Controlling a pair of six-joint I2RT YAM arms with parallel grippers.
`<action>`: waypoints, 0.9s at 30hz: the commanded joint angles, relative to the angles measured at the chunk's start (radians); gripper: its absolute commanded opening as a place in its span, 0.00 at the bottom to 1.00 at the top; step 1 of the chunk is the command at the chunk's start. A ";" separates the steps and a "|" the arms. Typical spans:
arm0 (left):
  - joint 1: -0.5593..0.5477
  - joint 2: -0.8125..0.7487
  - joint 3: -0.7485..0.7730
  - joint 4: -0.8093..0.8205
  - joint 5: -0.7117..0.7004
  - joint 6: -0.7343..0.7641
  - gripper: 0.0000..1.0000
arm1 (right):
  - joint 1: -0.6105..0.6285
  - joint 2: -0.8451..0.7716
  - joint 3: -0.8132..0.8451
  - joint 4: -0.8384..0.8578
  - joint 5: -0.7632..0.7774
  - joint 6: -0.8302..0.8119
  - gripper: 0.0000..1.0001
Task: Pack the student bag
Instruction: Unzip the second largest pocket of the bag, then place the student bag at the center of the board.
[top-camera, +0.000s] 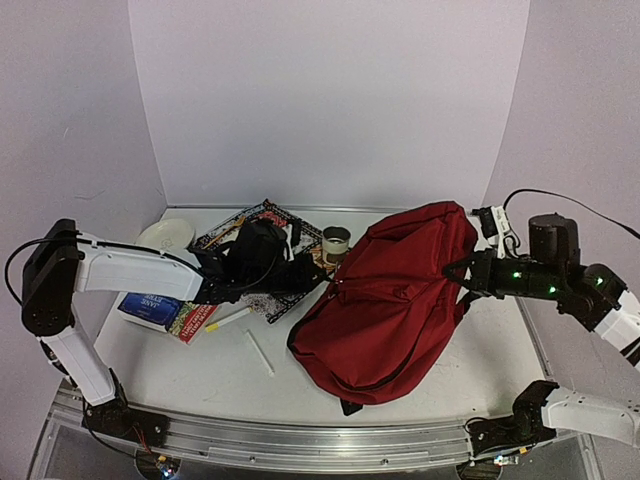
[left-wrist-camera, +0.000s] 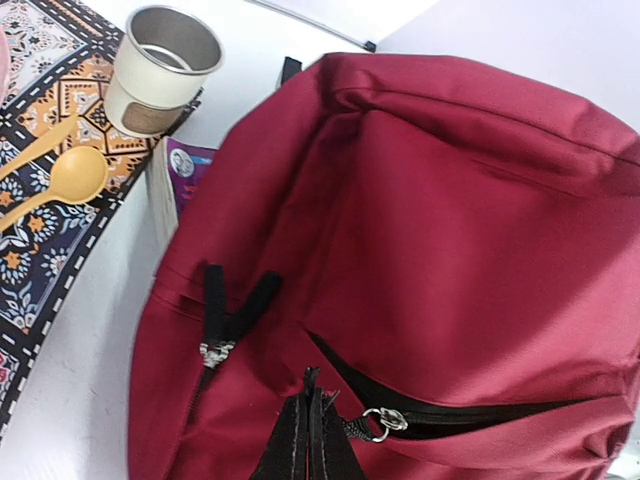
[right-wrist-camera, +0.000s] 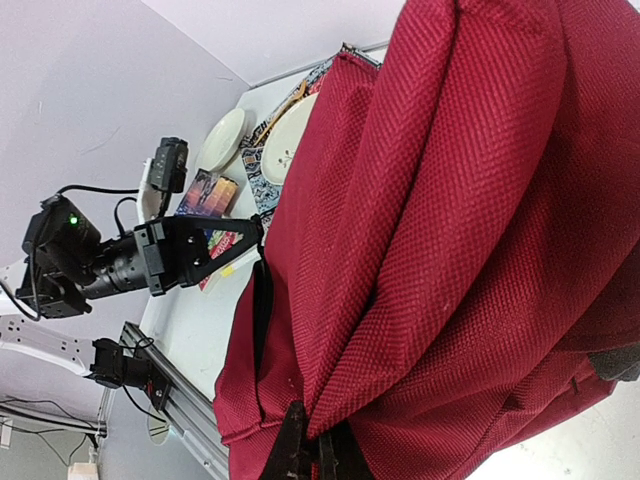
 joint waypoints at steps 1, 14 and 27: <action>0.041 0.047 -0.003 -0.003 -0.094 0.014 0.00 | -0.002 -0.049 0.089 0.048 0.035 -0.021 0.00; 0.060 0.210 0.064 -0.003 -0.172 0.041 0.00 | -0.002 -0.112 0.079 0.021 0.075 -0.003 0.00; 0.054 0.197 0.123 0.022 -0.023 0.101 0.00 | -0.001 0.007 0.014 -0.138 0.212 -0.019 0.12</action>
